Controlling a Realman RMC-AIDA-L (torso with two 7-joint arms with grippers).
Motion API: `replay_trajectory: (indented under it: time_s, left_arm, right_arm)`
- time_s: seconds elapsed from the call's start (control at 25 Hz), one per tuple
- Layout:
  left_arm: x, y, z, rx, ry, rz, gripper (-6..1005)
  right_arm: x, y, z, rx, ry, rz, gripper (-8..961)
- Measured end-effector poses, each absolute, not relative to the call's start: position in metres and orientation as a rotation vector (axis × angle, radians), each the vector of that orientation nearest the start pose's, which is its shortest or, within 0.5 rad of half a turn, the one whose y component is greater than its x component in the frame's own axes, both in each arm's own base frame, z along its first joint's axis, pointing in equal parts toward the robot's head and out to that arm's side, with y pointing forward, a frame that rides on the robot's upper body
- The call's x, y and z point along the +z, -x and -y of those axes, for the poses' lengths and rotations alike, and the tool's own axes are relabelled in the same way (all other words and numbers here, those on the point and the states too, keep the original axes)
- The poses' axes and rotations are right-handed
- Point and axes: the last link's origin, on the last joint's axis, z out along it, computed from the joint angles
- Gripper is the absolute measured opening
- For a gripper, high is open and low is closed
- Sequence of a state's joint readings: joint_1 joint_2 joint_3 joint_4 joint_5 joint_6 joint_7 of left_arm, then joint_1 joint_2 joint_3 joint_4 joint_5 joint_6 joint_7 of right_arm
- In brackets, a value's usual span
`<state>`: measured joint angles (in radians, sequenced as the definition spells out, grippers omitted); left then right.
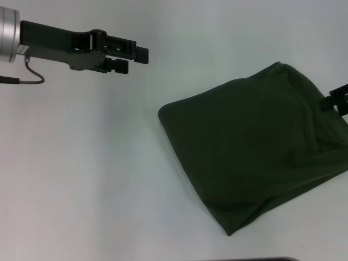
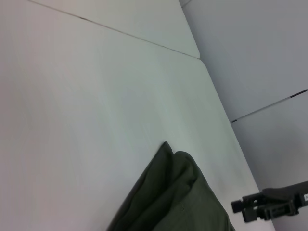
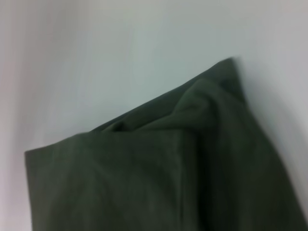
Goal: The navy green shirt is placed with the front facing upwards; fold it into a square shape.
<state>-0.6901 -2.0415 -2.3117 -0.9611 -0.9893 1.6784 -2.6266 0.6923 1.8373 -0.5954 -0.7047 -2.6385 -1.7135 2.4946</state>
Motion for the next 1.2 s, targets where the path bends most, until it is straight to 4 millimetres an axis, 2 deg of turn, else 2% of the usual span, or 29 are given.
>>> replay_trajectory:
  time_s: [0.72,1.2]
  left_arm:
    - [0.033,0.189,-0.368,-0.427,2.531,1.791,708]
    - [0.04,0.21,-0.362,-0.395,2.484,1.867,706]
  right_arm:
    - [0.069,-0.303,-0.35,-0.071,2.306,-1.876,641]
    - [0.059,-0.296,-0.353,-0.07,2.351,-1.863,607]
